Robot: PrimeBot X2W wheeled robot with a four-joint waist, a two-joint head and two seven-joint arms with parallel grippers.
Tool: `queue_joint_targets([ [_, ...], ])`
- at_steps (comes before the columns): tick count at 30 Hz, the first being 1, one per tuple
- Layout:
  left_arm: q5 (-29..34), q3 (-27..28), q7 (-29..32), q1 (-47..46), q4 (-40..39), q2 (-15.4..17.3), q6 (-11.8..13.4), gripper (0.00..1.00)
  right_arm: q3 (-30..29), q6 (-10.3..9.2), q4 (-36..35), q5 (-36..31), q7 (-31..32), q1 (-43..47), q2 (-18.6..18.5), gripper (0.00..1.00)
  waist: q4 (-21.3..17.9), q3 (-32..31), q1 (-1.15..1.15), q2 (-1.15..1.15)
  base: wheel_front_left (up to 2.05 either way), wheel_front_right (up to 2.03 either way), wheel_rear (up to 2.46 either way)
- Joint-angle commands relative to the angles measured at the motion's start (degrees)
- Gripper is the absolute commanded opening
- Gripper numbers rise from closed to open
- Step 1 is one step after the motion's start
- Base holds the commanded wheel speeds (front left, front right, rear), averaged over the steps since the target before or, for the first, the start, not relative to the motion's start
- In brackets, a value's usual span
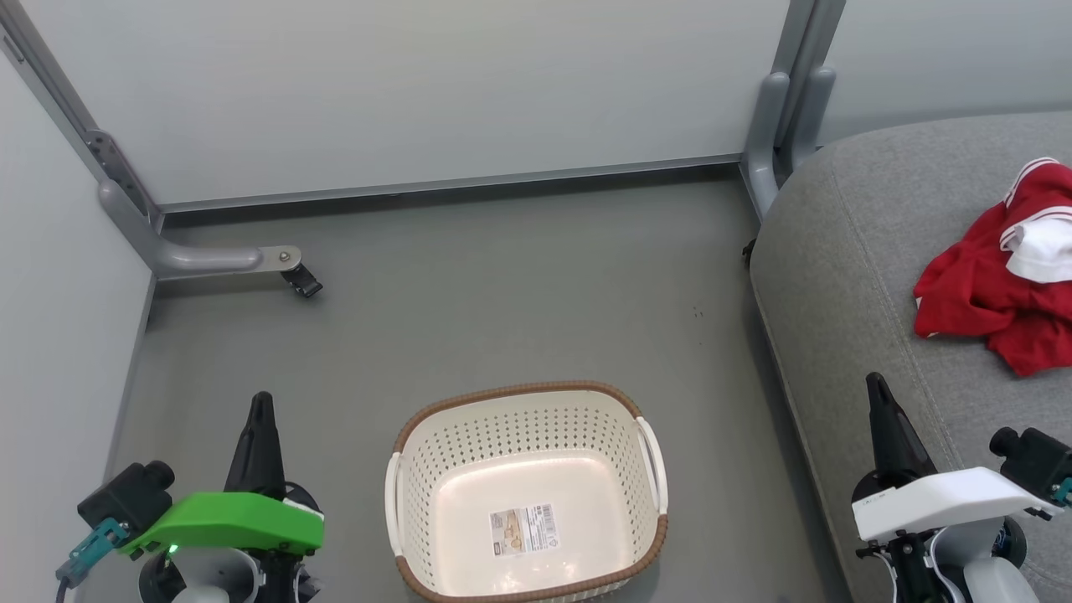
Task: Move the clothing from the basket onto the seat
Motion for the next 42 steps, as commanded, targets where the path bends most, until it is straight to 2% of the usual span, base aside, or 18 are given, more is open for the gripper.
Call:
queue_joint_targets([
  [1,-2.1,0.6,0.4,-1.0,-0.9,0.2,-0.4,0.00,-0.3,-0.01,-0.4,2.3,0.6,-1.2,-0.4,0.00,-0.1,0.0,0.00,0.00,0.00,0.00,0.00],
  [21,-17.5,2.9,4.5,-1.2,-1.0,0.2,-1.4,0.00,-1.4,-0.01,1.1,18.1,4.7,-2.1,-0.5,0.00,-1.1,-0.4,0.00,0.00,0.00,0.00,0.00],
  [42,-29.4,4.7,7.7,-1.5,-1.1,0.2,-2.1,0.00,-2.3,-0.02,2.4,30.4,7.9,-2.7,-0.6,0.00,-2.0,-0.8,0.00,0.00,0.00,0.00,0.00],
])
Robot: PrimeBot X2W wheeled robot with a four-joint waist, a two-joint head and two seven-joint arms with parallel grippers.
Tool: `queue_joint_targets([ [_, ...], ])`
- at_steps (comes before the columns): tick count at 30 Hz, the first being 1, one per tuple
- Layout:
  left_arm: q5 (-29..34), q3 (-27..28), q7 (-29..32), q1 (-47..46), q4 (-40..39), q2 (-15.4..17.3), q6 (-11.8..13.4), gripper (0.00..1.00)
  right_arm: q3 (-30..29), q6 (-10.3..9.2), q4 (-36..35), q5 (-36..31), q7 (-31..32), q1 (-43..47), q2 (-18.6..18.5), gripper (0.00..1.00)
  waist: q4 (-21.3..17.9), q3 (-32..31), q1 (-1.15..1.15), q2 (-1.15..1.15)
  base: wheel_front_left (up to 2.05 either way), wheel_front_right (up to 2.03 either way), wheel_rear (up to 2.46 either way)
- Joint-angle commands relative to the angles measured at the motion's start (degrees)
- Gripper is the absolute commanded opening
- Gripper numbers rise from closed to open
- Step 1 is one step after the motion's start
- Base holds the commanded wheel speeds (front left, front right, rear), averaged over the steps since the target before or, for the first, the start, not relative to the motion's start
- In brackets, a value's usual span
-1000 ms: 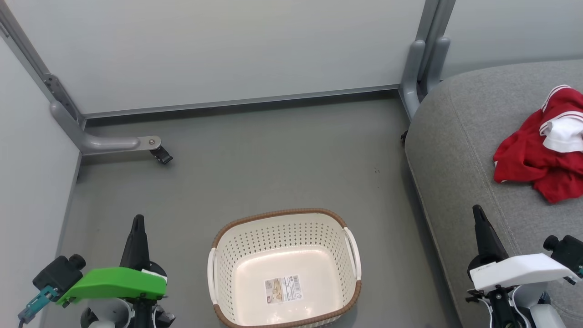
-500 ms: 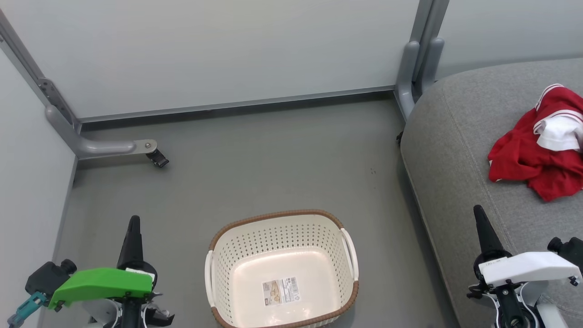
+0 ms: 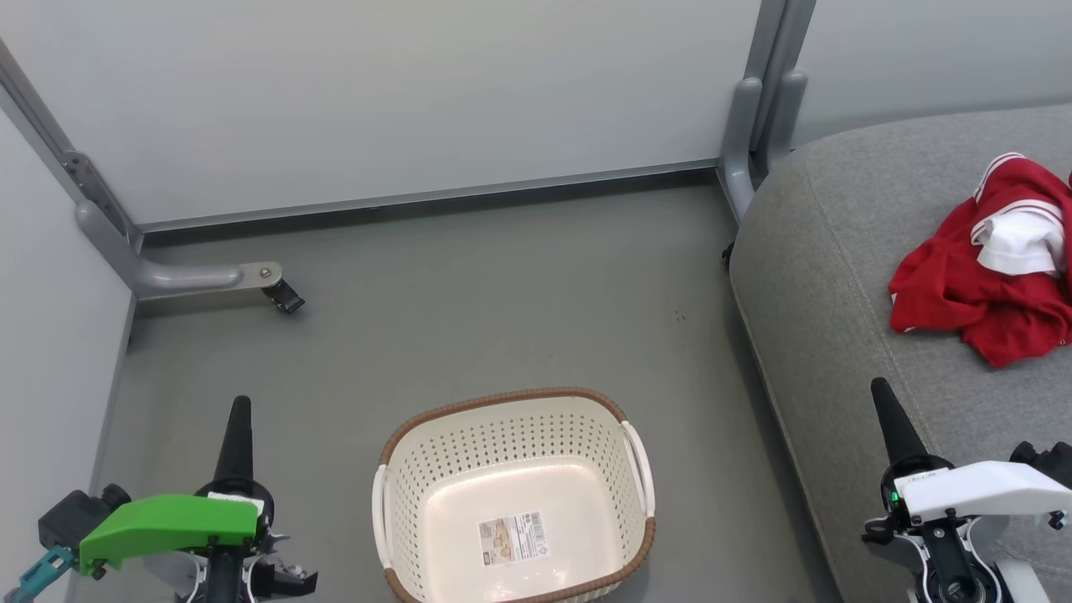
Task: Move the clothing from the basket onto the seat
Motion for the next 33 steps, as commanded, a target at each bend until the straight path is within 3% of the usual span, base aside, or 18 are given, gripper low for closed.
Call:
queue_joint_targets([
  [1,-1.3,0.4,0.3,-1.2,-0.6,0.2,-0.3,0.00,-0.3,-0.01,-0.1,1.4,0.3,-1.1,-0.4,0.00,-0.1,0.0,0.00,0.00,0.00,0.00,0.00],
  [33,-16.0,2.6,4.2,-1.4,-0.6,0.2,-1.2,0.00,-1.3,-0.01,1.4,16.4,4.2,-1.8,-0.5,0.00,-1.5,-0.6,0.00,0.00,0.00,0.00,0.00],
])
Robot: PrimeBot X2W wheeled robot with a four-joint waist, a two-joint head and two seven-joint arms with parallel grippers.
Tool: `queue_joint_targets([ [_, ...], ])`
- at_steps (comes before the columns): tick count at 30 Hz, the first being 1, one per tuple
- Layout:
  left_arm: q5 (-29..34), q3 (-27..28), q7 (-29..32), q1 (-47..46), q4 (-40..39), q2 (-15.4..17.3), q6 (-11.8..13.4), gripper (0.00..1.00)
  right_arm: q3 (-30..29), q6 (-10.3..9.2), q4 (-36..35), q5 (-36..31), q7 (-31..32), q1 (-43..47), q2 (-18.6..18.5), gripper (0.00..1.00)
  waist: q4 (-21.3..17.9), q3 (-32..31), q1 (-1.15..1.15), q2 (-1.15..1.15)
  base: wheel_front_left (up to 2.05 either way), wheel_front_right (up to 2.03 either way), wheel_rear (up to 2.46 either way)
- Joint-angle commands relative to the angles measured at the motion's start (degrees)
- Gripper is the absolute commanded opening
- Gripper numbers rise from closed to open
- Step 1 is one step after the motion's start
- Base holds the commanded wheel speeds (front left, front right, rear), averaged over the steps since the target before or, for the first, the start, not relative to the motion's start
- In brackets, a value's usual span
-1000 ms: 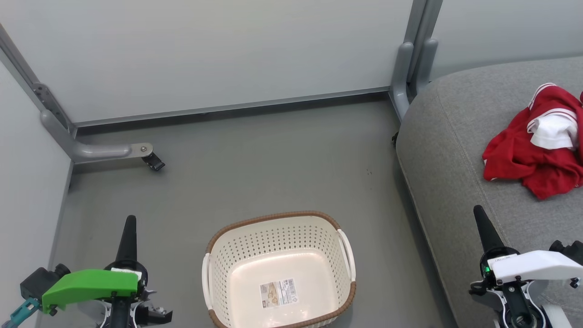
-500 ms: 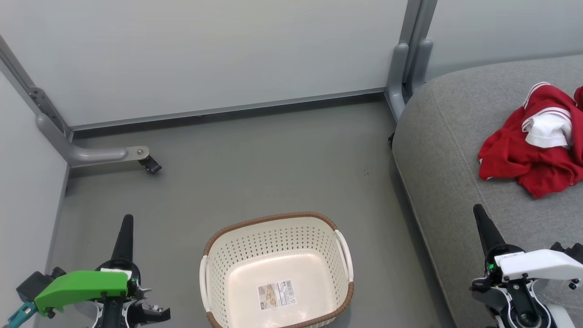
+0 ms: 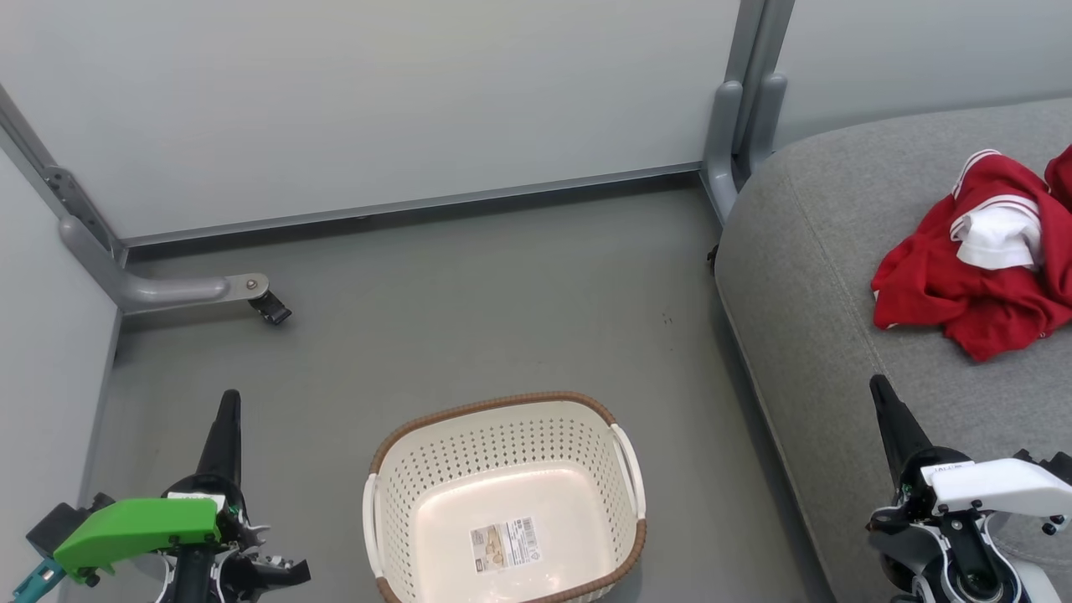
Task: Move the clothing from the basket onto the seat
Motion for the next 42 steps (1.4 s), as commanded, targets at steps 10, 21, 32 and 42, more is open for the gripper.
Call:
queue_joint_targets([
  [10,-4.8,0.9,1.2,-1.0,-0.3,0.3,-0.6,0.00,-0.5,-0.02,0.5,4.8,1.2,-0.9,-0.4,0.00,-0.5,-0.2,0.00,0.00,0.00,0.00,0.00],
  [21,-6.6,1.1,1.8,-1.0,-0.3,0.3,-0.6,0.00,-0.6,-0.02,0.6,6.7,1.7,-0.9,-0.4,0.00,-0.7,-0.3,0.00,0.00,0.00,0.00,0.00],
  [32,-6.6,1.1,1.8,-1.0,-0.3,0.3,-0.6,0.00,-0.6,-0.02,0.6,6.7,1.7,-0.9,-0.4,0.00,-0.7,-0.3,0.00,0.00,0.00,0.00,0.00],
  [42,-6.6,1.1,1.8,-1.0,-0.3,0.3,-0.6,0.00,-0.6,-0.02,0.6,6.7,1.7,-0.9,-0.4,0.00,-0.7,-0.3,0.00,0.00,0.00,0.00,0.00],
])
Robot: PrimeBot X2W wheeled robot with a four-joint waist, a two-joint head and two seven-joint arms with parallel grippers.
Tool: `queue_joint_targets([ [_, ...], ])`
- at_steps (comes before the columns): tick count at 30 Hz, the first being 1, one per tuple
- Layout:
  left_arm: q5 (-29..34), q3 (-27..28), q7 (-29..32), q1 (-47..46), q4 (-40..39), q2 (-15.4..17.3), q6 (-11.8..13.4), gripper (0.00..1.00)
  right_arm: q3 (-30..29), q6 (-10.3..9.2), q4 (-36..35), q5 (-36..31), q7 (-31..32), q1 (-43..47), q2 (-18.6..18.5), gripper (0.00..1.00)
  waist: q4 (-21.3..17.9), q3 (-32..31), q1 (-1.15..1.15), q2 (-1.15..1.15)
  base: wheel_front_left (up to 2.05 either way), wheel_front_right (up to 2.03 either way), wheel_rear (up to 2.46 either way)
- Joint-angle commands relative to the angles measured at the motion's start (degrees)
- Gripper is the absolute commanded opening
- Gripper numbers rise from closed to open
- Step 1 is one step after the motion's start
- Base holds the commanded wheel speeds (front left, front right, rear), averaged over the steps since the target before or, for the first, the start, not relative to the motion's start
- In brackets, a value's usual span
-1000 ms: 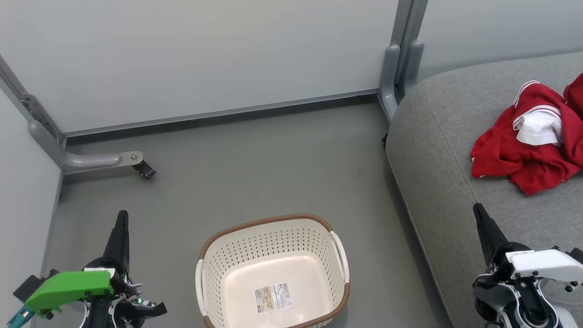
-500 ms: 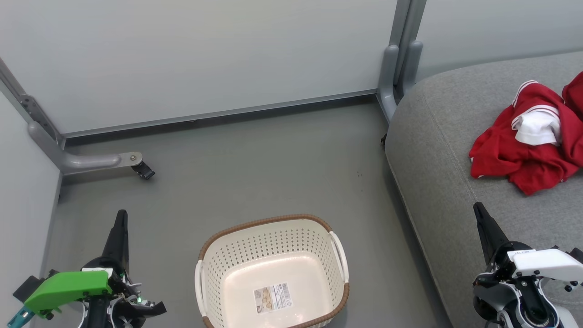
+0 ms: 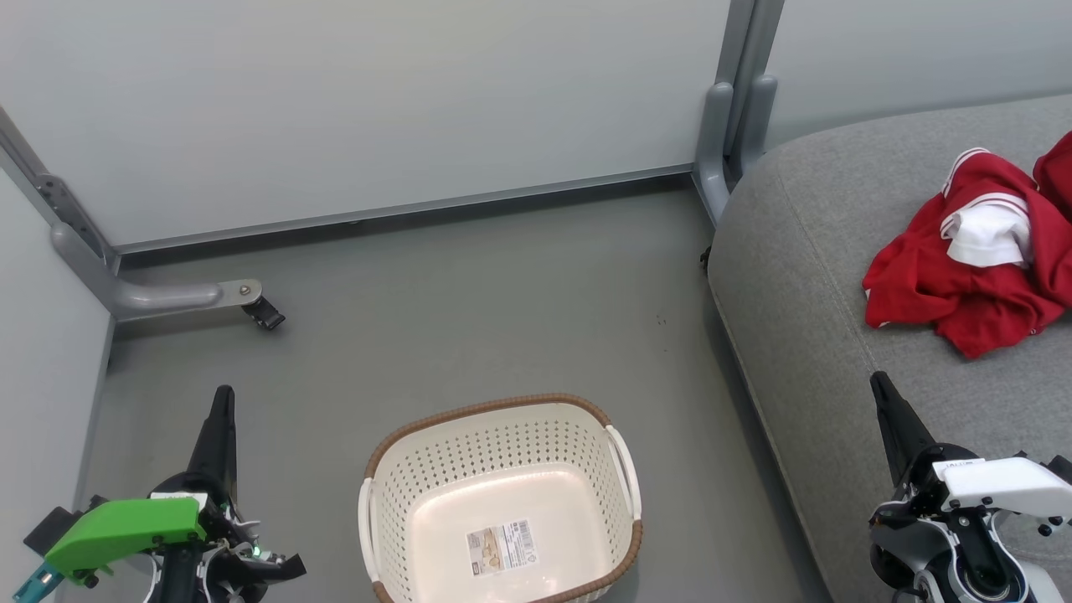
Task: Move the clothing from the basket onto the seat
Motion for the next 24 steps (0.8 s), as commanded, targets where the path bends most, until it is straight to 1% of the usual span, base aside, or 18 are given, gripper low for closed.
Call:
queue_joint_targets([
  [1,-0.2,0.1,0.3,-0.7,-0.1,0.3,-0.3,0.00,-0.2,-0.02,0.1,0.2,0.1,-0.3,-0.3,0.00,0.0,0.0,0.00,0.00,0.00,0.00,0.00],
  [24,-0.2,0.1,0.3,-0.7,-0.2,0.3,-0.3,0.00,-0.2,-0.02,0.1,0.2,0.1,-0.3,-0.3,0.00,0.0,0.0,0.00,0.00,0.00,0.00,0.00],
])
